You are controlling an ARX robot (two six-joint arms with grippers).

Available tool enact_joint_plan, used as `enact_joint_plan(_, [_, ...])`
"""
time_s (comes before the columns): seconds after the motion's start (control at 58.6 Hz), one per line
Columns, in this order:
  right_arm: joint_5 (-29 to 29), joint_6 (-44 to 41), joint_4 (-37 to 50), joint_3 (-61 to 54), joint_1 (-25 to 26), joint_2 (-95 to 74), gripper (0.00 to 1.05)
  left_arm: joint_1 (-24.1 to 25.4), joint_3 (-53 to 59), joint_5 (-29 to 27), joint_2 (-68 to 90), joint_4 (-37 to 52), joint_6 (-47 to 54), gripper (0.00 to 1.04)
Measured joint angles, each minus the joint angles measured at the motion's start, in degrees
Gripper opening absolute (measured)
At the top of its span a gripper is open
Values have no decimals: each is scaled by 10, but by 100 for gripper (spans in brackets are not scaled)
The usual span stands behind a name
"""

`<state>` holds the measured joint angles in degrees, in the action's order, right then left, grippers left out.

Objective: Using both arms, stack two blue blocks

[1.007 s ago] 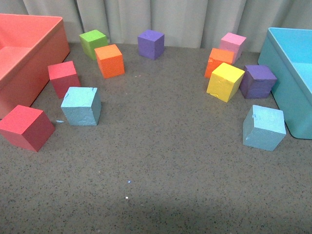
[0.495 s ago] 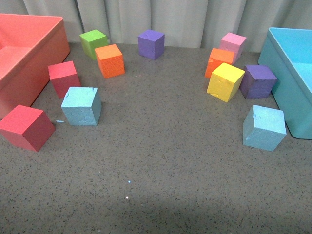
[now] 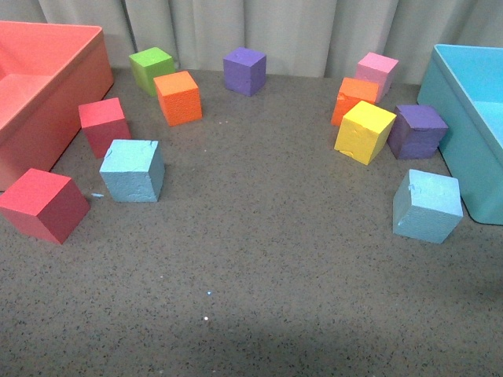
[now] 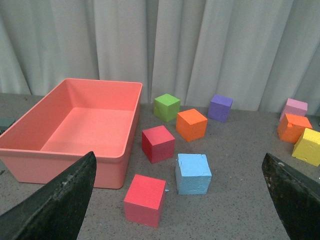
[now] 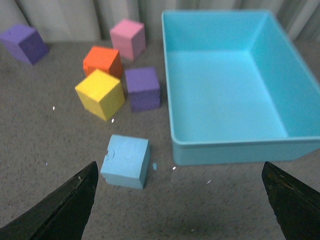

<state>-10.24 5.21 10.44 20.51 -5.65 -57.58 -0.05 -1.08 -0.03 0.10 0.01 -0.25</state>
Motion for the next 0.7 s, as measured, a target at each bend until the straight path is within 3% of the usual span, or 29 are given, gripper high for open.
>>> enact_joint_plan(0.359, [66,120,-111,216,-14,-366,95,0,0,0,0,0,0,98])
enact_joint_plan(0.7, [62,149,-188,337,-38,-497,95,0,0,0,0,0,0,98])
